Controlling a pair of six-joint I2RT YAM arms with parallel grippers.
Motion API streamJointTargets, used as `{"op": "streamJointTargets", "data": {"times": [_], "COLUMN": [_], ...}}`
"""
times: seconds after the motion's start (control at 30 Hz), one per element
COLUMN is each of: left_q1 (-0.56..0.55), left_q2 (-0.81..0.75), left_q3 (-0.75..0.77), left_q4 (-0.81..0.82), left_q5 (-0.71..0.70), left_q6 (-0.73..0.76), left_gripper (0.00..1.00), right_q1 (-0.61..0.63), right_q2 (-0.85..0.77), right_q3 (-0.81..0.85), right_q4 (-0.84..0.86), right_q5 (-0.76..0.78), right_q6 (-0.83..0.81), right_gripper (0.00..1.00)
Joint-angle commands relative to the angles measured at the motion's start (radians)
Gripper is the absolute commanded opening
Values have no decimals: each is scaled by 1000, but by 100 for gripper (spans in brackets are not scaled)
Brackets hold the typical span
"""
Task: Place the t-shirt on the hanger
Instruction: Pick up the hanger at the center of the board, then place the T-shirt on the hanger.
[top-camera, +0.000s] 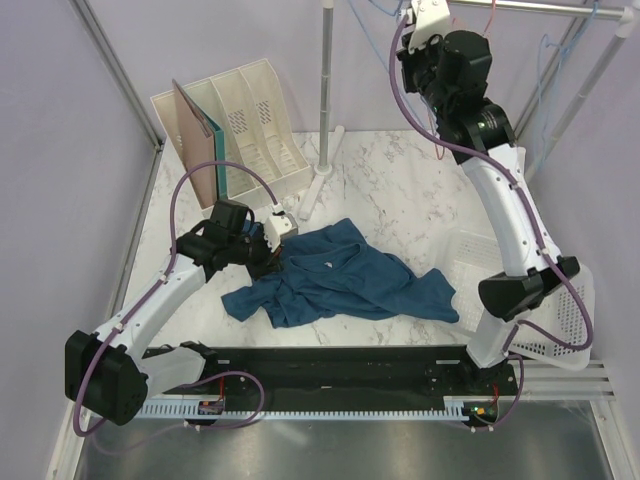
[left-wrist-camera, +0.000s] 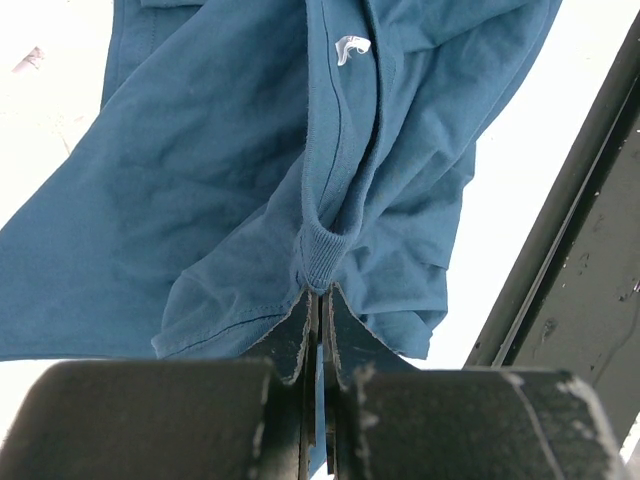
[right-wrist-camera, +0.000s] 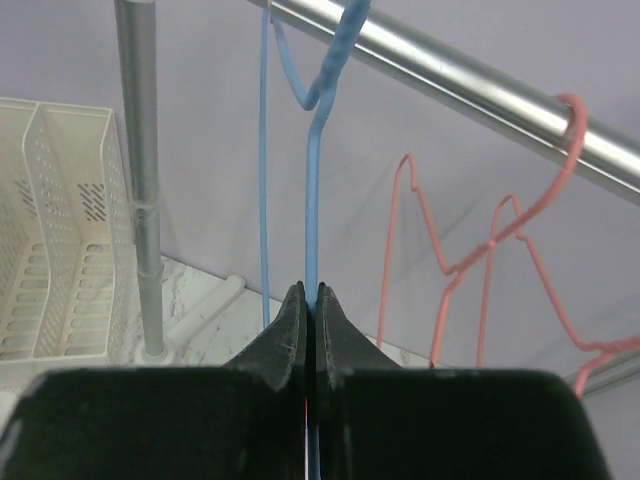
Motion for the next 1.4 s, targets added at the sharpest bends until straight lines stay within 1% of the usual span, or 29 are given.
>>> {"op": "streamJointTargets", "data": {"times": [0.0,0.13,0.17,0.23,0.27,0.37,0.4,0.43,0.47,0.5,0.57,0.6,0.67,0.7,0.77,0.8,0.87,0.9,0.93,1.0,1.03,1.1,1.13,1.23,1.37], "left_q1": [-1,-1,0,0,0,5,8,14,32,42,80,94,141,152,171,172,171,171,171,169,169,169,169,169,169], "left_q2": [0,5,10,13,17,34,42,46,53,59,79,83,83,82,71,66,47,40,31,10,1,-36,-45,-73,-85], "left_q3": [22,26,25,22,22,14,14,16,19,22,34,42,46,48,49,46,36,33,25,17,2,-18,-35,-64,-83], "left_q4": [22,29,32,38,39,49,56,59,61,62,62,61,59,56,50,46,41,38,33,23,22,19,19,19,15], "left_q5": [18,5,1,-8,-12,-13,-13,-7,8,10,22,24,50,56,61,67,94,105,113,134,139,139,137,131,123], "left_q6": [-42,-46,-46,-46,-50,-50,-53,-53,-52,-50,-35,-29,-6,6,43,62,109,123,157,198,245,301,350,427,488], "left_gripper": [2,2,2,2,2,2,2,2,2,2,2,2,2,2,2,2,2,2,2,2,2,2,2,2,2], "right_q1": [-3,-3,-3,-3,-5,-3,-3,-7,-8,-10,-13,-14,-14,-13,-14,-13,-13,-13,-13,-14,-13,-14,-14,-13,-14], "right_q2": [-153,-302,-366,-431,-501,-633,-656,-676,-716,-740,-818,-842,-903,-915,-922,-914,-891,-879,-855,-828,-804,-779,-752,-698,-667], "right_q3": [-120,-330,-416,-501,-583,-725,-751,-773,-817,-845,-926,-950,-1019,-1036,-1058,-1061,-1066,-1064,-1063,-1049,-1035,-1020,-1009,-951,-896], "right_q4": [-58,-136,-155,-205,-218,-247,-279,-293,-314,-342,-371,-382,-394,-403,-446,-463,-489,-500,-503,-508,-514,-546,-558,-629,-669], "right_q5": [-33,-174,-208,-243,-312,-386,-442,-467,-504,-574,-634,-713,-777,-826,-871,-887,-927,-941,-952,-957,-960,-963,-963,-960,-954], "right_q6": [-27,-35,-42,-32,-44,-62,-76,-79,-123,-149,-235,-275,-327,-343,-381,-430,-478,-543,-562,-605,-660,-729,-790,-870,-961], "right_gripper": [0,0,0,0,0,0,0,0,0,0,0,0,0,0,0,0,0,0,0,0,0,0,0,0,0]}}
